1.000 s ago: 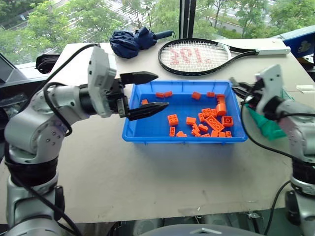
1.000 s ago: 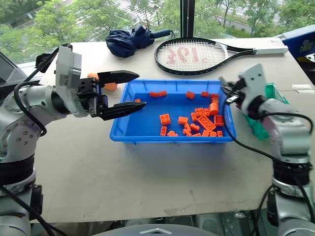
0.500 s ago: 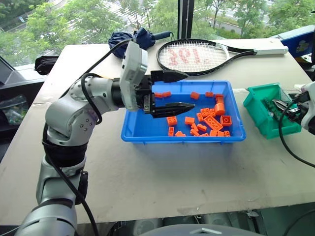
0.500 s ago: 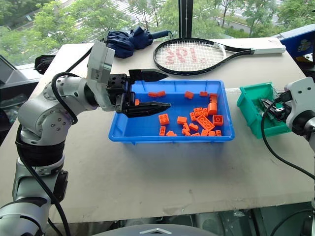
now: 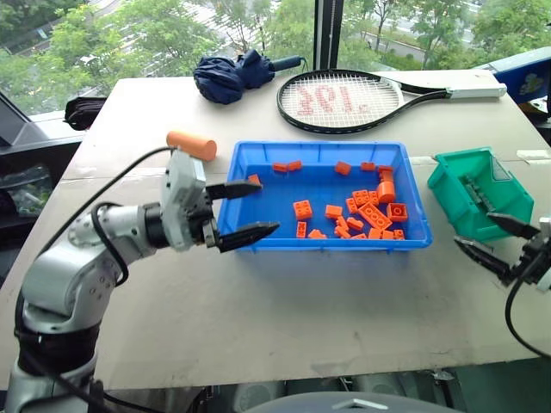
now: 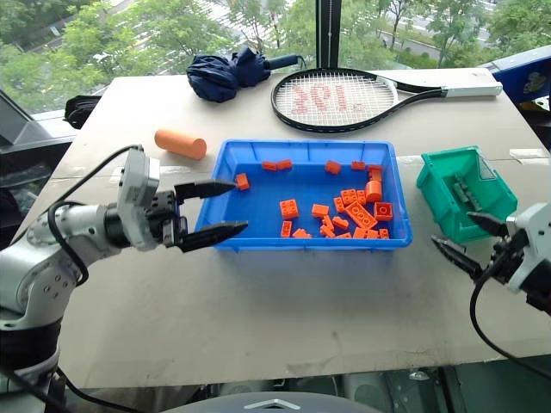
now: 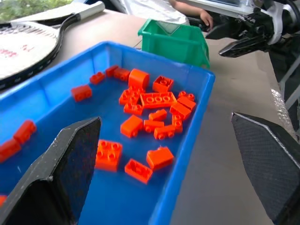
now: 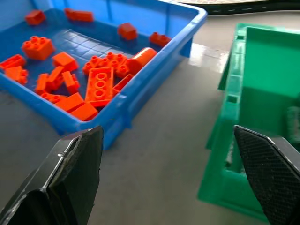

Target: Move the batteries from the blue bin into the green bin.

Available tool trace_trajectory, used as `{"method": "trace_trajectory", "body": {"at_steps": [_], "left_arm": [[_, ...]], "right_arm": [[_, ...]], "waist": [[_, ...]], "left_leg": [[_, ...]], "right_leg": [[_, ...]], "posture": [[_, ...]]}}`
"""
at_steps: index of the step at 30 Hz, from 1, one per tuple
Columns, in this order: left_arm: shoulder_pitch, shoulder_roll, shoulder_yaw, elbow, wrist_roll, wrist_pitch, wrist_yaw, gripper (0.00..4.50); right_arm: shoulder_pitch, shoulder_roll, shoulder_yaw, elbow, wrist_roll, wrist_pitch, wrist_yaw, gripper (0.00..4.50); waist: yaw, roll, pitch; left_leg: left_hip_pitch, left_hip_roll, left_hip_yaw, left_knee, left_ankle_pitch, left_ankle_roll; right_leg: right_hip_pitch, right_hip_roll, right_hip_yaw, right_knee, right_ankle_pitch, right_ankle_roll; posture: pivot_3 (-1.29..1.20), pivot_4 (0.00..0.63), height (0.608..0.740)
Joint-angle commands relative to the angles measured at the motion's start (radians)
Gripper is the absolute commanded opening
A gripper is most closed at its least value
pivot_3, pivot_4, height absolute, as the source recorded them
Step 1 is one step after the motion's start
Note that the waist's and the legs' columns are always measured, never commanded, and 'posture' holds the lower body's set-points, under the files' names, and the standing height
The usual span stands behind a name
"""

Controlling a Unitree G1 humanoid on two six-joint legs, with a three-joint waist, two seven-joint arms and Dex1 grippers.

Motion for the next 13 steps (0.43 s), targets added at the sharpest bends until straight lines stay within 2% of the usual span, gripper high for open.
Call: {"method": "trace_trajectory", "body": {"at_steps": [1, 7, 13], "left_arm": [[0.148, -0.010, 0.028, -0.145, 0.060, -0.041, 0.079, 4.50], [0.447, -0.106, -0.024, -0.179, 0.268, -0.273, 0.116, 4.50], [0.562, -0.174, -0.086, -0.113, 0.348, -0.443, 0.083, 4.50]], "right_arm": [[0.063, -0.013, -0.003, 0.006, -0.012, -0.108, 0.074, 4.44], [0.121, 0.007, 0.058, 0.149, -0.088, -0.301, 0.139, 4.44], [0.078, -0.004, 0.121, 0.305, -0.119, -0.431, 0.180, 4.44]], "waist": [[0.003, 0.000, 0.000], [0.007, 0.000, -0.001], [0.017, 0.001, -0.001]], "left_leg": [[0.003, 0.000, -0.001, 0.000, 0.000, 0.001], [0.014, -0.001, 0.000, -0.006, -0.001, 0.001], [0.014, -0.001, 0.000, -0.007, -0.001, 0.001]], "right_leg": [[0.004, -0.001, -0.001, -0.001, 0.000, 0.000], [0.015, -0.001, -0.002, -0.010, -0.002, -0.003], [0.015, -0.002, -0.002, -0.011, -0.002, -0.004]], "posture": [[0.00, 0.150, 0.740], [0.00, 0.150, 0.740], [0.00, 0.150, 0.740]]}}
